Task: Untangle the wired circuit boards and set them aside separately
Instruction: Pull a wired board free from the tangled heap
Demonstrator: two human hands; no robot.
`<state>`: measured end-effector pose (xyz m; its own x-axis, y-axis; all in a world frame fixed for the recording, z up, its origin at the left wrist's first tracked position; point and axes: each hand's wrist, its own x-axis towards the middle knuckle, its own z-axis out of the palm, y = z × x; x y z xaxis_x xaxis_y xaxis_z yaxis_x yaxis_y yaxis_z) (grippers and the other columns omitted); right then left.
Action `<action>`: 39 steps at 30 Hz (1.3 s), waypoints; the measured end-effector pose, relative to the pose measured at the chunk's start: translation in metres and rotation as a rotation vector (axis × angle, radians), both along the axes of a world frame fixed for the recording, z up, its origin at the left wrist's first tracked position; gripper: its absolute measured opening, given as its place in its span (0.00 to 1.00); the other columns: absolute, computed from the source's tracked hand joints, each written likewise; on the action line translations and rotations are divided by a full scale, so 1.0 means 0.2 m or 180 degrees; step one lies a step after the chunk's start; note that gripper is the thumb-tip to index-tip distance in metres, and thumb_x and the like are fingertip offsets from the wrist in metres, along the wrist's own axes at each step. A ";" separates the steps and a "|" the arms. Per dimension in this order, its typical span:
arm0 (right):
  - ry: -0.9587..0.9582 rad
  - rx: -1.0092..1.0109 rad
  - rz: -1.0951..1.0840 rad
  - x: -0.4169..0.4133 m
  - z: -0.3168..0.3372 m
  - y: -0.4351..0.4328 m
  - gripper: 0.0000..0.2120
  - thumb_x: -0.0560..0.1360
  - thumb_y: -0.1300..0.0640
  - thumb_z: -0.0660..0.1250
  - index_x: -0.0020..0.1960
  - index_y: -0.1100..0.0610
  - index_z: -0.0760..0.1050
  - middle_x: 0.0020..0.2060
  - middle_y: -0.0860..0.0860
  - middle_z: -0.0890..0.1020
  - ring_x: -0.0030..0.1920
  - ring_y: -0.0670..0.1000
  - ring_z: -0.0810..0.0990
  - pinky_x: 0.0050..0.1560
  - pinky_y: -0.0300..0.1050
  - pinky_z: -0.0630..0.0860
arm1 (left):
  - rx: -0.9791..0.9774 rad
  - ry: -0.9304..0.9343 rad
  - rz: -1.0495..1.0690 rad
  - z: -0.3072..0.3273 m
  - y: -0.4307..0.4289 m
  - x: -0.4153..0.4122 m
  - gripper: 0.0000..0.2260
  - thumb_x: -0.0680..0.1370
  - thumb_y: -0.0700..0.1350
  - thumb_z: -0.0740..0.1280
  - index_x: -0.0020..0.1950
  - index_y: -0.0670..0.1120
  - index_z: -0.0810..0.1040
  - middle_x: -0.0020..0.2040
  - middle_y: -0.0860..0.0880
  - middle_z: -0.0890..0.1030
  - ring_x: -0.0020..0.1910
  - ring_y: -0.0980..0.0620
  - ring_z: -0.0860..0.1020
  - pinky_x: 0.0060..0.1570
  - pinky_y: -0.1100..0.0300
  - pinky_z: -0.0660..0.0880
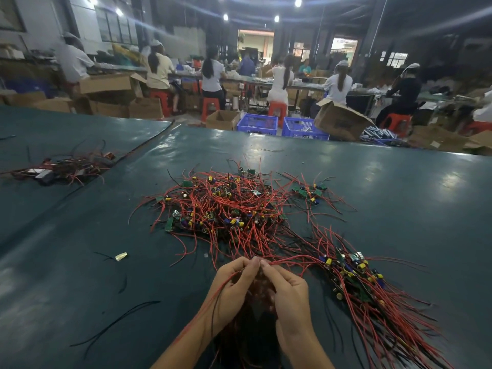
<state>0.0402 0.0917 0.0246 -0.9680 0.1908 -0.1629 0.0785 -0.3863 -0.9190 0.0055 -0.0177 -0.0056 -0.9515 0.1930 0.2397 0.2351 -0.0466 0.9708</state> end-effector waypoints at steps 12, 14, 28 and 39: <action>-0.0156 0.0433 -0.0532 -0.05 -0.01 0.12 0.14 0.77 0.61 0.68 0.39 0.49 0.87 0.39 0.50 0.87 0.31 0.43 0.80 0.30 0.40 0.75 | -0.0482 0.0043 -0.0258 0.03 -0.02 0.01 0.19 0.73 0.58 0.66 0.28 0.48 0.78 0.24 0.50 0.77 0.24 0.55 0.76 0.30 0.65 0.71; -0.0072 0.0566 -0.0724 -0.06 -0.01 0.15 0.11 0.78 0.62 0.67 0.43 0.54 0.86 0.40 0.48 0.87 0.30 0.44 0.80 0.24 0.37 0.70 | -0.0531 0.0066 -0.0321 0.04 -0.02 0.02 0.19 0.74 0.57 0.66 0.28 0.47 0.77 0.23 0.50 0.76 0.23 0.54 0.76 0.30 0.64 0.71; 0.0406 -0.0043 -0.1203 -0.05 -0.01 0.12 0.12 0.80 0.63 0.64 0.57 0.51 0.82 0.45 0.50 0.87 0.37 0.50 0.86 0.24 0.39 0.74 | -0.0306 -0.0147 -0.0287 0.09 -0.06 0.02 0.18 0.70 0.56 0.68 0.23 0.47 0.76 0.23 0.45 0.75 0.23 0.50 0.74 0.30 0.60 0.71; 0.0243 -0.0700 -0.0794 -0.03 0.02 0.15 0.11 0.83 0.56 0.58 0.58 0.52 0.79 0.43 0.59 0.87 0.35 0.52 0.86 0.23 0.37 0.73 | -0.0106 -0.0356 -0.0306 0.10 -0.10 0.00 0.20 0.69 0.59 0.70 0.25 0.45 0.75 0.24 0.43 0.74 0.25 0.47 0.72 0.29 0.58 0.69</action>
<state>0.0336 0.1215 0.0295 -0.9070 0.3915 -0.1554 -0.1091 -0.5746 -0.8111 0.0050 -0.0374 0.0137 -0.9486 0.2907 0.1250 0.1213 -0.0310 0.9921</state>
